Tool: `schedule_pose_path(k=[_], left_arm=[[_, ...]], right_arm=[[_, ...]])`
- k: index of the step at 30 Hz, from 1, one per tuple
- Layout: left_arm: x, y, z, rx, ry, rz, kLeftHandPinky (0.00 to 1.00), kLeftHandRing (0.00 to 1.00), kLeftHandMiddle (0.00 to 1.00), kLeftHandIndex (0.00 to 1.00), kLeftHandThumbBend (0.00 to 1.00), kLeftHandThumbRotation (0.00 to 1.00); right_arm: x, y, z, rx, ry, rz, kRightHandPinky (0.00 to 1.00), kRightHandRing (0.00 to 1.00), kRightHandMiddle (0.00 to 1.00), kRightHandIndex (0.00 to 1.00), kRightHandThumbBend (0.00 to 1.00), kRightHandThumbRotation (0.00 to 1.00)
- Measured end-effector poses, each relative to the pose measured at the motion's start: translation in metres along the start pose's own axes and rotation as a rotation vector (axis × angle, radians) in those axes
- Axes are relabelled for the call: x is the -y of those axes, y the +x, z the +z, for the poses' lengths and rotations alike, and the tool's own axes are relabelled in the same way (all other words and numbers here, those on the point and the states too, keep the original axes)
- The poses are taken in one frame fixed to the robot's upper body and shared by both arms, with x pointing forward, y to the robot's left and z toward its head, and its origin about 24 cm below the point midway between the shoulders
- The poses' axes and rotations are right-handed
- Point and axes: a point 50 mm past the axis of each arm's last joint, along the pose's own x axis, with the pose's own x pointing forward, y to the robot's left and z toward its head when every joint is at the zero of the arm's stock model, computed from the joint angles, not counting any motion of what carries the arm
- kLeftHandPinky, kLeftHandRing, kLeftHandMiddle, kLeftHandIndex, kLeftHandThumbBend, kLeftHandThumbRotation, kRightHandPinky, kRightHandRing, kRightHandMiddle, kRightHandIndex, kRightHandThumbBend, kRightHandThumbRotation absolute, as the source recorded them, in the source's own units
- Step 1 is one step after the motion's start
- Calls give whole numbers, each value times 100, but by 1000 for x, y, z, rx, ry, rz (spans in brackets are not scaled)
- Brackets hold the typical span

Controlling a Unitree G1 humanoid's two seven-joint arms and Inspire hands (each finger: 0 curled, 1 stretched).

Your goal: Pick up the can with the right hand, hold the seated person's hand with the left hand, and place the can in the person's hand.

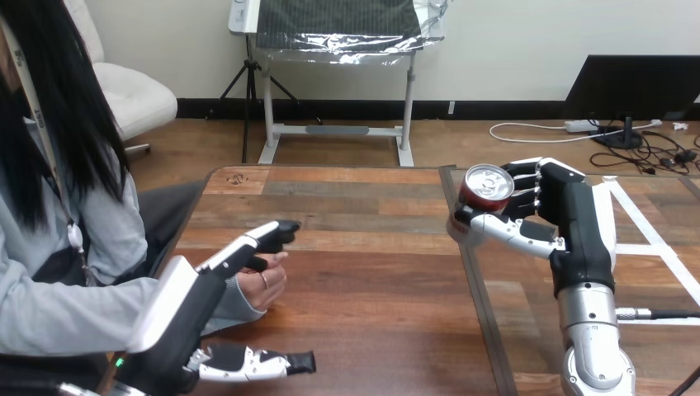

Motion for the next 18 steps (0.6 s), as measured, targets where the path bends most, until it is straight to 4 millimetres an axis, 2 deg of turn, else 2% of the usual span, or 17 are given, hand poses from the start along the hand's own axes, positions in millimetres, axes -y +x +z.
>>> schedule_pose_path(k=[18], left_arm=[[-14, 4, -2, -1, 99, -60, 81, 86, 87, 88, 100, 24]], right_arm=[[-2, -7, -9, -24, -2, 25, 36, 41, 47, 50, 82, 0]])
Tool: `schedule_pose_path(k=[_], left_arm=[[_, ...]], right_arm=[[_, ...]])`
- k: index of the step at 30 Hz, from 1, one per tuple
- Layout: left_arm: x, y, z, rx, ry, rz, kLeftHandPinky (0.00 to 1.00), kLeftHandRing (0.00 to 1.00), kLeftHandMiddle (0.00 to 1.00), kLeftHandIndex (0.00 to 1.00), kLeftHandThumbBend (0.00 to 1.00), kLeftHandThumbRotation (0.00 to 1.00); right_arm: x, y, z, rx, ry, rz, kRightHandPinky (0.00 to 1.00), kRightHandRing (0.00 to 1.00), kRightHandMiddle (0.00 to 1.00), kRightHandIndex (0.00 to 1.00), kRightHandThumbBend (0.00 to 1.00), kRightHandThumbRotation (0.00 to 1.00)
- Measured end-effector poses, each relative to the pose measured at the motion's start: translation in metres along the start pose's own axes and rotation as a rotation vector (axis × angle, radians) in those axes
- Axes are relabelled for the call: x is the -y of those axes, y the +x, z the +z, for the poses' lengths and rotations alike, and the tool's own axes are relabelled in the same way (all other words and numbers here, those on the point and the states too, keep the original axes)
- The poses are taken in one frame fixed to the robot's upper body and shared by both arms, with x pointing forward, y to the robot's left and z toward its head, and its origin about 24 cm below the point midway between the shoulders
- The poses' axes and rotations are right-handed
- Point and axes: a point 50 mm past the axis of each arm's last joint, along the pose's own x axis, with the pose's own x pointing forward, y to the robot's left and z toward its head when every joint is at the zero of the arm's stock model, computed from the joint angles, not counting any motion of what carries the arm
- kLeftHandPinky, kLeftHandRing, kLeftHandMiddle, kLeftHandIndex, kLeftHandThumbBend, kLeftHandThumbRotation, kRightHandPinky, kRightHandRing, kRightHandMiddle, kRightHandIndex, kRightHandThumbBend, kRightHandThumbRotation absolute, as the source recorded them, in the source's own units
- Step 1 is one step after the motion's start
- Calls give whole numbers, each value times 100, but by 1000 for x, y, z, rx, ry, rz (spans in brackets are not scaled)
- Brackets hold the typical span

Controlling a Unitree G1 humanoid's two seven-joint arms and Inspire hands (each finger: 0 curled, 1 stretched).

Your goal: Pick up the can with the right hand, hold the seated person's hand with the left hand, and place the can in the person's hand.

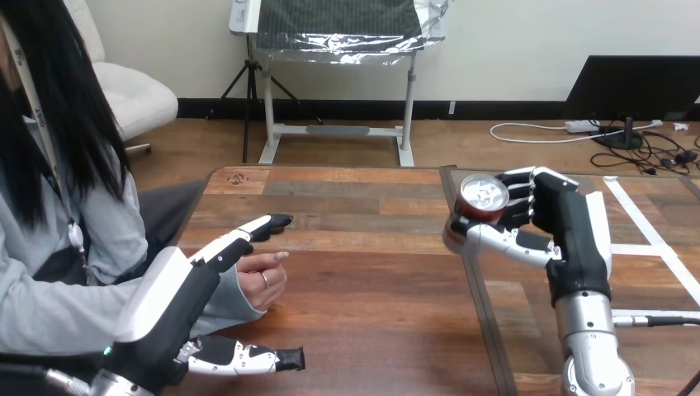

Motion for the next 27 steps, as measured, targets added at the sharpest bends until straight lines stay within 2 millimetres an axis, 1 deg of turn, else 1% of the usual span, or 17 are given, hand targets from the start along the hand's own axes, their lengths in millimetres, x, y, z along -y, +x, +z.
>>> schedule_pose_path(k=[17, 27], left_arm=[[-18, 14, -2, 30, 105, -61, 82, 89, 91, 91, 100, 25], [-35, 25, -4, 25, 164, -63, 83, 90, 92, 92, 100, 23]], right_arm=[[-2, -7, -7, -10, -3, 20, 38, 42, 48, 50, 82, 0], [-3, -8, -9, -19, -3, 35, 37, 42, 48, 51, 82, 0]])
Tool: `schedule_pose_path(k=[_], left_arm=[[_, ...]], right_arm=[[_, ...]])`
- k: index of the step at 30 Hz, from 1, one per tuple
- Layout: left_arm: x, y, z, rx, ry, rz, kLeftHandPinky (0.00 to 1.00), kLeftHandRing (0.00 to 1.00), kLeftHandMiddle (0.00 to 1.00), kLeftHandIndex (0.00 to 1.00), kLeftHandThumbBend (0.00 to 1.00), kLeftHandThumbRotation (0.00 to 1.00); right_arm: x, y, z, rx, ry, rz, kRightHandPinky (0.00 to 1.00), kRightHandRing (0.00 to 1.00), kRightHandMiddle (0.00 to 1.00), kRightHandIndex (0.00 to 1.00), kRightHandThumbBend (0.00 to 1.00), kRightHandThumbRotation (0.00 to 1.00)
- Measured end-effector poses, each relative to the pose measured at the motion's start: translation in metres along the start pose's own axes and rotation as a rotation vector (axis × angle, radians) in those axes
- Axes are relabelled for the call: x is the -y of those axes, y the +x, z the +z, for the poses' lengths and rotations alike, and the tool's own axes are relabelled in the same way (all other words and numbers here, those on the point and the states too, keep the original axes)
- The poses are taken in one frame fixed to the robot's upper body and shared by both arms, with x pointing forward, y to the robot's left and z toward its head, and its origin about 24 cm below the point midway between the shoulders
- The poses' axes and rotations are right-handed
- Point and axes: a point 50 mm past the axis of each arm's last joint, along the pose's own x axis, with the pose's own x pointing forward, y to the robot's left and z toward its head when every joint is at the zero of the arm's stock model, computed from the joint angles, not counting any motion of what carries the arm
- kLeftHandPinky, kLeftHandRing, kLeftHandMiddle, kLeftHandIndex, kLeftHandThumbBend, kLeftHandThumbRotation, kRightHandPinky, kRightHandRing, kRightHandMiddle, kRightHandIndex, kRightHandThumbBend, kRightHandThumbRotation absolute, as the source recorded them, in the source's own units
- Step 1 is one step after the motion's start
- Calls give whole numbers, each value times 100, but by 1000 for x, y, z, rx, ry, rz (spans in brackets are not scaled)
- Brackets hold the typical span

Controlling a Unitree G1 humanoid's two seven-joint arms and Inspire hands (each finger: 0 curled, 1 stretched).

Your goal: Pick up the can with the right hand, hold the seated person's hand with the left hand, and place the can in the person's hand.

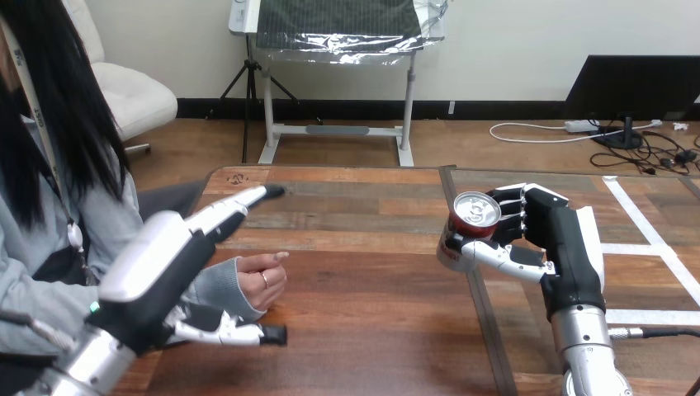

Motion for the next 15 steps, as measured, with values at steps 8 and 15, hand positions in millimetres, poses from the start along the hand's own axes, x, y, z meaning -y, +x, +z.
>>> schedule_pose_path(k=[8, 15], left_arm=[[-11, 6, -4, -1, 39, -12, 83, 89, 91, 91, 100, 25], [-16, 10, -10, -27, 67, -38, 81, 88, 90, 91, 100, 24]], right_arm=[[-1, 0, 0, -2, 5, 7, 37, 42, 48, 51, 82, 0], [-2, 0, 0, 5, 11, 16, 36, 41, 48, 51, 81, 0]])
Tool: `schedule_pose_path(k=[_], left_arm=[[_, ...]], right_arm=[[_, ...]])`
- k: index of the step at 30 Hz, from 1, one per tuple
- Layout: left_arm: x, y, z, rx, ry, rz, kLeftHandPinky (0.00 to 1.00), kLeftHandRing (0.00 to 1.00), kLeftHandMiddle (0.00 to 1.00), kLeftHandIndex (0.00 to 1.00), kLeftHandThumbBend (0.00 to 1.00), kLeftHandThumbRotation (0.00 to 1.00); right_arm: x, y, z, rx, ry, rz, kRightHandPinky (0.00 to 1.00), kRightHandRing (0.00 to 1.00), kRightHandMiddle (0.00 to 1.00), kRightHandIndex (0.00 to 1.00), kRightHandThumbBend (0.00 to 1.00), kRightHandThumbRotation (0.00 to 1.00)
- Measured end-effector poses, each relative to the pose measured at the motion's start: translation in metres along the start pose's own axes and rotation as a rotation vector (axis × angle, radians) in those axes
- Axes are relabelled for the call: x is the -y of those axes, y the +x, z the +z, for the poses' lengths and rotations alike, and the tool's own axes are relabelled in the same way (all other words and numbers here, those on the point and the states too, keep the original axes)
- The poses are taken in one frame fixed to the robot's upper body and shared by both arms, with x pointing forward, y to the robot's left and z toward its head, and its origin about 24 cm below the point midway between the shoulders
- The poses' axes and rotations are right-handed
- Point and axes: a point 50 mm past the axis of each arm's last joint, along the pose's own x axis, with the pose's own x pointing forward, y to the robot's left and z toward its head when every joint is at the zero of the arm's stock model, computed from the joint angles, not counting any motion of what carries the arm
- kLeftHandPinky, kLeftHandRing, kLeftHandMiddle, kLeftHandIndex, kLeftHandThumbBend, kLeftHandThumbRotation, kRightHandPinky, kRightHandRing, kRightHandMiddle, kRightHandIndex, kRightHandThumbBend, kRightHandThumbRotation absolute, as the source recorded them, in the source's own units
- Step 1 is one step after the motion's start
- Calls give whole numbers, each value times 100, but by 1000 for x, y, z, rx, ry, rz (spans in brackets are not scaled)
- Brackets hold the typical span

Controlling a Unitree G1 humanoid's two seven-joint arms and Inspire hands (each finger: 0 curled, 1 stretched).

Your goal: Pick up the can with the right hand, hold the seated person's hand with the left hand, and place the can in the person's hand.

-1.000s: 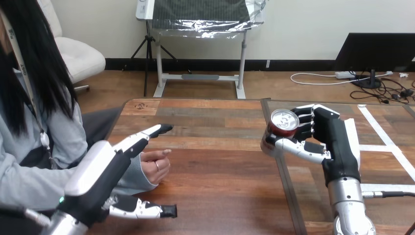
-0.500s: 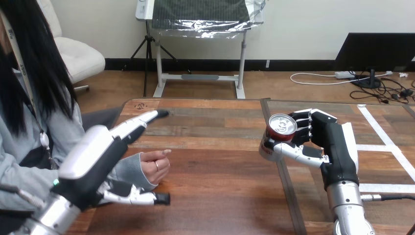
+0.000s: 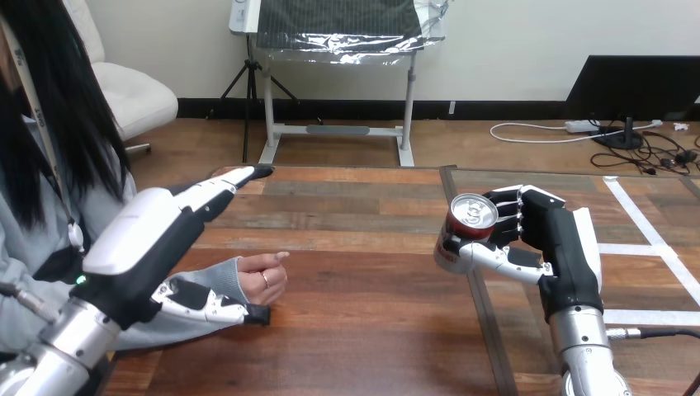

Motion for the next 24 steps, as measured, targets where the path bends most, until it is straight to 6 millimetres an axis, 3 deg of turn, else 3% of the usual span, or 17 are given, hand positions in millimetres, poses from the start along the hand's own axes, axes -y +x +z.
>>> schedule_pose_path(k=[24], left_arm=[[4, 4, -29, -107, 80, -169, 80, 86, 88, 89, 100, 27]], right_arm=[[-2, -2, 0, 6, 7, 17, 36, 41, 48, 51, 80, 0]])
